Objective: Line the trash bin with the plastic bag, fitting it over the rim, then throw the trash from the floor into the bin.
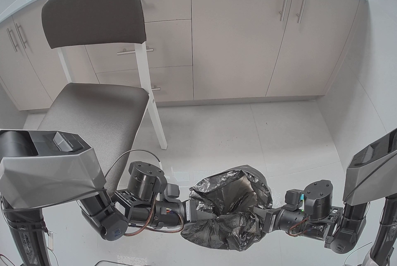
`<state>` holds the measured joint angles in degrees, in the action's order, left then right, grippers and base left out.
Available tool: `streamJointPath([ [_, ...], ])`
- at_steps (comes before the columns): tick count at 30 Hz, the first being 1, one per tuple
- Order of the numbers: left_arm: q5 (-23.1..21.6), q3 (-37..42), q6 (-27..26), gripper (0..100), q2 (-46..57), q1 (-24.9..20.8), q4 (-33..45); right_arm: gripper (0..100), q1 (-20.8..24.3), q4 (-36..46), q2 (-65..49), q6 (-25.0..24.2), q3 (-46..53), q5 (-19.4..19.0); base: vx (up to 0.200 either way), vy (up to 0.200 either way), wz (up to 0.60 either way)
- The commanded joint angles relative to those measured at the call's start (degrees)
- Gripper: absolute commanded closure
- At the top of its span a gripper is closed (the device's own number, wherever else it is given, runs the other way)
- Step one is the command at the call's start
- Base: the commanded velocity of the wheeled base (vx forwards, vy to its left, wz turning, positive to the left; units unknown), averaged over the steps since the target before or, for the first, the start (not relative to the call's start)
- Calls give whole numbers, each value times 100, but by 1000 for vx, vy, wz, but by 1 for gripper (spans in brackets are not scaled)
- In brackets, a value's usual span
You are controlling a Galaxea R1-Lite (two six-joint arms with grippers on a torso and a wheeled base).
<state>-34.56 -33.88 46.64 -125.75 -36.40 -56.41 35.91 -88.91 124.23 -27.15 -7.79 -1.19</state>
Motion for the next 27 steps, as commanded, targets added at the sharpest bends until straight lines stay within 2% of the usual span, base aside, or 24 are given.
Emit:
streamJointPath([
  [1,2,-66,-129,100,41,186,68,100,-14,-109,444,-19,41,-12,0,0,0],
  [10,55,-277,-182,100,-11,353,121,100,-23,-109,646,-1,-126,-12,0,0,0],
  [12,46,-435,-331,100,-20,432,411,100,-23,-109,716,17,-223,-12,0,0,0],
  [15,90,-787,-850,100,-3,476,1290,100,-14,-109,743,25,-390,-12,0,0,0],
  [17,204,-875,-955,100,6,467,1492,100,-14,-109,743,25,-460,-12,0,0,0],
  [18,547,-980,-1078,100,-3,432,1668,100,-14,-109,751,34,-566,-12,0,0,0],
  [21,942,-1147,-1192,100,-29,388,1817,100,-14,-109,848,122,-662,-12,0,0,0],
  [27,969,-1569,-1219,100,-99,415,2424,100,-137,-109,1094,236,-768,-12,0,0,0],
])
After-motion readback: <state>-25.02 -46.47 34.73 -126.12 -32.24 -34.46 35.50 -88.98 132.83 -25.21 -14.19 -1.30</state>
